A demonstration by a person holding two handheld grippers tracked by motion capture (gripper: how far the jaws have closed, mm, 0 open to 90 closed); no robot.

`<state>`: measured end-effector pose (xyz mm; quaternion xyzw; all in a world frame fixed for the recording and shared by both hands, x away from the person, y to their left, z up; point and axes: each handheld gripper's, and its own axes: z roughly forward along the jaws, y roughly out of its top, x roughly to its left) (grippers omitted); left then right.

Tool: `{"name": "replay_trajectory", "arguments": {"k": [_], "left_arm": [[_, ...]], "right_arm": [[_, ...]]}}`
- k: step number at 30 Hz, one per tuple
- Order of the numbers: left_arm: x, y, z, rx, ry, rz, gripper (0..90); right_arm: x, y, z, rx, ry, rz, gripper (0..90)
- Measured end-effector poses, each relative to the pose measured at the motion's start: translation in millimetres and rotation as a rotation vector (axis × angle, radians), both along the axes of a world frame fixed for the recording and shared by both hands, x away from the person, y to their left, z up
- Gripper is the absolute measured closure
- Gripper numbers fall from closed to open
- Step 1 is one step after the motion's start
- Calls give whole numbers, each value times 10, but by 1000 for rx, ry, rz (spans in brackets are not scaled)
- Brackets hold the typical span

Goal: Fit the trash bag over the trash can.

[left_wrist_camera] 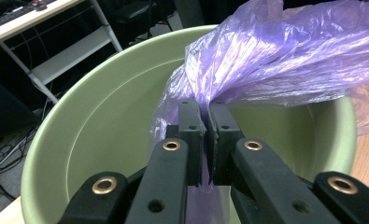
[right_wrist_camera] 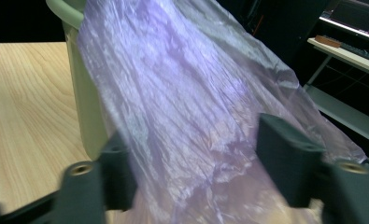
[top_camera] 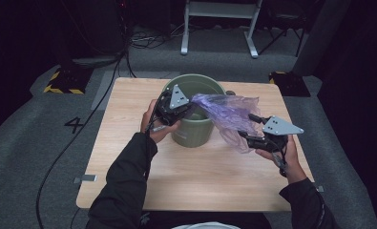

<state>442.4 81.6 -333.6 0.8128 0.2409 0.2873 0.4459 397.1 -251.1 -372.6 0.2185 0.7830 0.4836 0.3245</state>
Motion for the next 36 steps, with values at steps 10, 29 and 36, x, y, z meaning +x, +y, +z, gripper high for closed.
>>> {"name": "replay_trajectory", "arguments": {"k": [10, 29, 36], "left_arm": [[10, 115, -39, -30, 23, -1, 790], [-244, -27, 96, -86, 15, -121, 220], [-326, -274, 117, -55, -8, -181, 311]], "right_arm": [[37, 35, -24, 7, -9, 34, 861], [32, 161, 206, 37, -52, 27, 879], [-22, 358, 289, 6, -63, 87, 879]]}}
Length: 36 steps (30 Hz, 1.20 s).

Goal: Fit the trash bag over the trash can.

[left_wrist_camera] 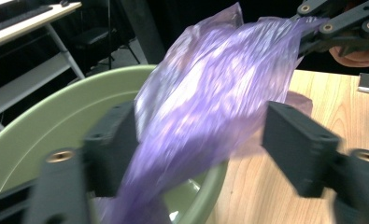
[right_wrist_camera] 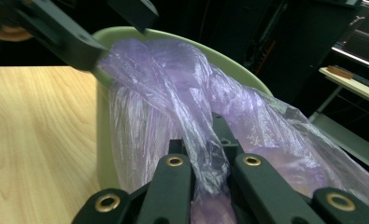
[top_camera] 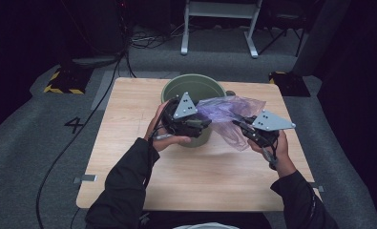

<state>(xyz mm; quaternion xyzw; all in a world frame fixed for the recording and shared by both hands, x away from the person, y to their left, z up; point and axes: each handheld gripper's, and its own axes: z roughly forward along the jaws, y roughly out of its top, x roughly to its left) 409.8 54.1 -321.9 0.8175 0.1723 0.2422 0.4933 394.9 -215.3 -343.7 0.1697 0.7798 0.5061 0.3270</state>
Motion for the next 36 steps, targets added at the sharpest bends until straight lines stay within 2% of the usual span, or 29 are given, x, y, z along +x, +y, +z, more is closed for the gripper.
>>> {"name": "replay_trajectory", "arguments": {"k": [2, 4, 7, 8, 9, 10, 12, 15, 19, 25, 26, 29, 32, 36], "left_arm": [[3, -35, 0, 8, 5, -21, 388], [-1, -69, -6, 25, -4, -21, 461], [-3, -73, -24, 52, -15, -29, 622], [-9, -62, -32, 59, -22, -14, 718], [-9, -62, -32, 59, -22, -14, 752], [-11, -43, -36, 58, -27, -10, 795], [-11, -8, -35, 61, -32, -6, 801], [3, 53, -22, 61, -35, 9, 834], [17, 165, -11, 34, -18, 17, 836], [14, 332, -17, -6, -3, 30, 826], [10, 353, -21, -5, -6, 34, 816], [-5, 413, -43, -7, -7, 48, 816], [-14, 481, -67, -12, -3, 54, 816], [-23, 571, -88, -30, 5, 59, 799]], "right_arm": [[-23, 28, 14, 4, -1, 15, 876], [-34, 40, 19, 7, 1, 22, 868], [-54, 47, 22, 7, 0, 29, 835], [-68, 42, 17, 6, 3, 33, 729], [-68, 42, 17, 6, 3, 33, 729], [-84, 19, 18, 12, 8, 36, 666], [-94, 1, 20, 16, 10, 42, 634], [-124, -39, 38, 12, 11, 44, 484], [-179, -117, 44, 12, -2, 28, 379], [-248, -317, -7, 51, 3, -4, 344], [-259, -401, -35, 70, 10, -16, 346], [-261, -484, -65, 90, 18, -34, 346], [-258, -563, -121, 56, 2, -97, 347], [-158, -600, -217, 39, 30, -116, 339]]}}
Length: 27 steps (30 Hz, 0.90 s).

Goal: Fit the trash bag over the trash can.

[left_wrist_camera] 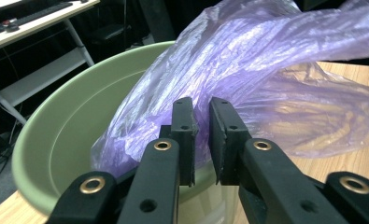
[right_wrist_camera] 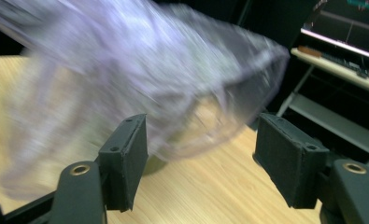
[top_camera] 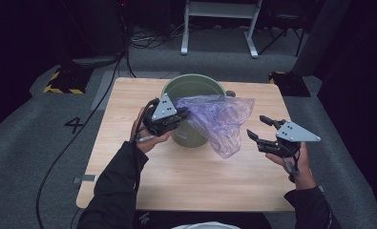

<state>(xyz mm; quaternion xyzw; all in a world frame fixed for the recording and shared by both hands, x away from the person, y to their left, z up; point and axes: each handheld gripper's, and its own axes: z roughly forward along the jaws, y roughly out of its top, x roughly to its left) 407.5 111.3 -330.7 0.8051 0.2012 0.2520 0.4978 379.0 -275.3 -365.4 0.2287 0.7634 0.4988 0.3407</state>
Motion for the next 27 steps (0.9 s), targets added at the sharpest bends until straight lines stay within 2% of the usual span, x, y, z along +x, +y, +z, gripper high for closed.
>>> {"name": "replay_trajectory", "arguments": {"k": [6, 9, 12, 15, 16, 19, 20, 21, 23, 25, 26, 27], "left_arm": [[-12, 123, -24, -13, -4, 25, 784], [-25, 178, -35, -16, -5, 38, 768], [-47, 240, -59, -23, -1, 48, 734], [-72, 295, -86, -28, -1, 69, 656], [-82, 310, -92, -42, 0, 73, 619], [-123, 333, -97, -65, 8, 68, 462], [-152, 334, -102, -87, 24, 62, 403], [-174, 330, -105, -95, 28, 59, 333], [-273, 290, -129, -104, 22, 57, 271], [-354, 244, -164, -116, 33, 38, 215], [-445, 172, -228, -121, 41, 19, 200], [-445, 172, -228, -121, 41, 19, 189]], "right_arm": [[308, -11, -139, 45, 89, 8, 282], [371, 0, -168, 46, 96, 5, 273], [400, 33, -185, 30, 83, 4, 258], [395, 85, -181, 32, 70, 37, 247], [391, 102, -176, 36, 67, 47, 247], [383, 151, -148, 53, 62, 79, 248], [382, 163, -140, 52, 56, 82, 251], [381, 179, -128, 58, 52, 92, 275], [382, 204, -117, 55, 48, 86, 323], [376, 222, -114, 49, 45, 91, 429], [362, 231, -113, 38, 42, 95, 535], [362, 231, -113, 38, 42, 95, 535]]}}
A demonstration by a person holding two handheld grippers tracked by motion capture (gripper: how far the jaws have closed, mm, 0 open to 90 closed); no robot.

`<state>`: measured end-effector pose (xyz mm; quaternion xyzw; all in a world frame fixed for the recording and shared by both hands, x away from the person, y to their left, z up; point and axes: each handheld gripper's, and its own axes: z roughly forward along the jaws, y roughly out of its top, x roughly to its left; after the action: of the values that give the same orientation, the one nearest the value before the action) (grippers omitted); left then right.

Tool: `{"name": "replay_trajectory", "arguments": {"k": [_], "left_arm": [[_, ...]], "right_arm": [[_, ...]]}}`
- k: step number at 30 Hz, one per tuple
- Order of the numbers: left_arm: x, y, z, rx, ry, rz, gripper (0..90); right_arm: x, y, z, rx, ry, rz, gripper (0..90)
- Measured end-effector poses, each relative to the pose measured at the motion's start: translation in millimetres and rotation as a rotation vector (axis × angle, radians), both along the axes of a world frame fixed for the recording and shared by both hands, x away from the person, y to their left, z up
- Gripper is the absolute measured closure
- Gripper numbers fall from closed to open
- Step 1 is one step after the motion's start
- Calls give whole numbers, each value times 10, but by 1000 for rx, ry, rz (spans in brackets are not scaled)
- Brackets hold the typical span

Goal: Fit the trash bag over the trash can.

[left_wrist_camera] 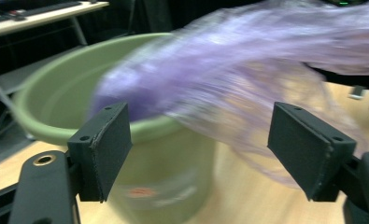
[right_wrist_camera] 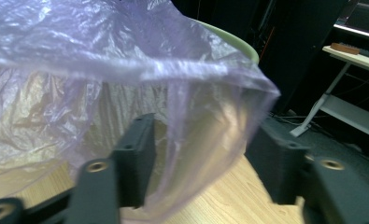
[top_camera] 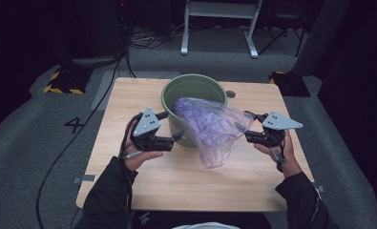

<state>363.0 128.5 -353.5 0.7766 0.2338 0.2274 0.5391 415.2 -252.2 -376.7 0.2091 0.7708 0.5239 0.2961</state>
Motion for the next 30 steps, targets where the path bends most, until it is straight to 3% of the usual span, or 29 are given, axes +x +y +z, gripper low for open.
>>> {"name": "replay_trajectory", "arguments": {"k": [1, 4, 6, 9, 18, 21, 23, 24, 26, 30], "left_arm": [[-94, -84, -74, 16, 0, -15, 181], [-171, -161, -152, 20, 5, -39, 175], [-233, -249, -248, 6, 29, -55, 171], [-302, -427, -414, 21, 54, -82, 162], [-215, -703, -623, 69, 83, -74, 162], [-191, -743, -622, 75, 55, -62, 302], [-173, -746, -607, 91, 46, -79, 452], [-171, -738, -602, 97, 35, -79, 614], [-165, -703, -590, 99, 23, -83, 697], [-144, -504, -561, 75, 21, -68, 737]], "right_arm": [[-23, 7, -1, -9, 0, 15, 595], [-47, 14, 1, -16, 0, 33, 673], [-67, 22, 7, -26, -3, 42, 736], [-101, 34, 24, -30, 0, 71, 827], [-139, 69, 11, -43, 12, 106, 868], [-151, 84, -4, -43, 17, 118, 875], [-158, 92, -8, -43, 20, 123, 876], [-160, 97, -11, -46, 19, 124, 880], [-160, 97, -11, -46, 19, 124, 881], [-151, 71, -17, -43, 24, 102, 892]]}}
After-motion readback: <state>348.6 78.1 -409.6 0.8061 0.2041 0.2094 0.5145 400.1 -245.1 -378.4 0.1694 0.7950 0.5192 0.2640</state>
